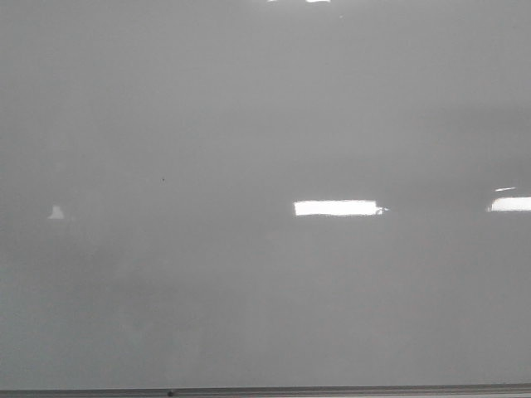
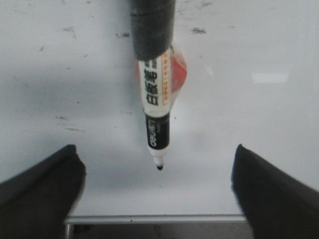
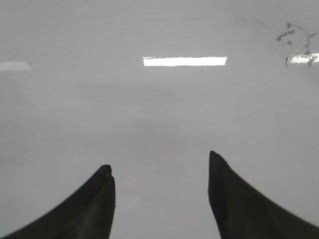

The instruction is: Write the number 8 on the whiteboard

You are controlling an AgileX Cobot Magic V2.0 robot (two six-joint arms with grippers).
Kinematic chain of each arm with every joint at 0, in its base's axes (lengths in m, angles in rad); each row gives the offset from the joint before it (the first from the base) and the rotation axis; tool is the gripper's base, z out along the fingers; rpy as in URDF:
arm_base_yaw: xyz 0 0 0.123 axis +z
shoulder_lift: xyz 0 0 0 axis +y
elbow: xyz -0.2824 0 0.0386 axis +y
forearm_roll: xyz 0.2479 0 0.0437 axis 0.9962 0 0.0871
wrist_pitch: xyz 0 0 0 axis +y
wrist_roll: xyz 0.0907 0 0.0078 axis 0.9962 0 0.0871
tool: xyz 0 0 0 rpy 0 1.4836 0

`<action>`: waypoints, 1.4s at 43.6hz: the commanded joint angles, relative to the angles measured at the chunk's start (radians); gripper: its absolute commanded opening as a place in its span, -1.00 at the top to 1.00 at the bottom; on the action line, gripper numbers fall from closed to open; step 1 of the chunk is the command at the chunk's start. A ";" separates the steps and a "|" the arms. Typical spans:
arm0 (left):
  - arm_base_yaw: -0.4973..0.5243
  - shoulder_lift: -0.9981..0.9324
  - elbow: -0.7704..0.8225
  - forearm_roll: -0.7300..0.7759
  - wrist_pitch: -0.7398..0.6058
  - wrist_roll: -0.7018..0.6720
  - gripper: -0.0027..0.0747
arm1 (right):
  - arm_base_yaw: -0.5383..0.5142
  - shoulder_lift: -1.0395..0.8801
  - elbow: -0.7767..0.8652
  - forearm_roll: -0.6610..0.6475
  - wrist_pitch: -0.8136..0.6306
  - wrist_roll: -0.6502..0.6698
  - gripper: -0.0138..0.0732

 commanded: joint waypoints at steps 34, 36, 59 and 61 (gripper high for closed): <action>-0.060 0.129 -0.032 0.004 -0.278 -0.003 0.61 | 0.003 0.019 -0.037 0.002 -0.084 -0.004 -0.34; -0.060 0.129 -0.032 0.004 -0.275 -0.003 0.69 | 0.003 0.019 -0.037 0.002 -0.084 -0.004 -0.34; -0.107 -0.088 -0.090 -0.004 0.115 0.013 0.91 | 0.003 0.027 -0.042 0.007 -0.056 -0.004 -0.34; -0.138 -0.110 -0.100 -0.009 0.147 0.027 0.91 | 0.003 0.038 -0.051 0.009 -0.038 -0.005 -0.34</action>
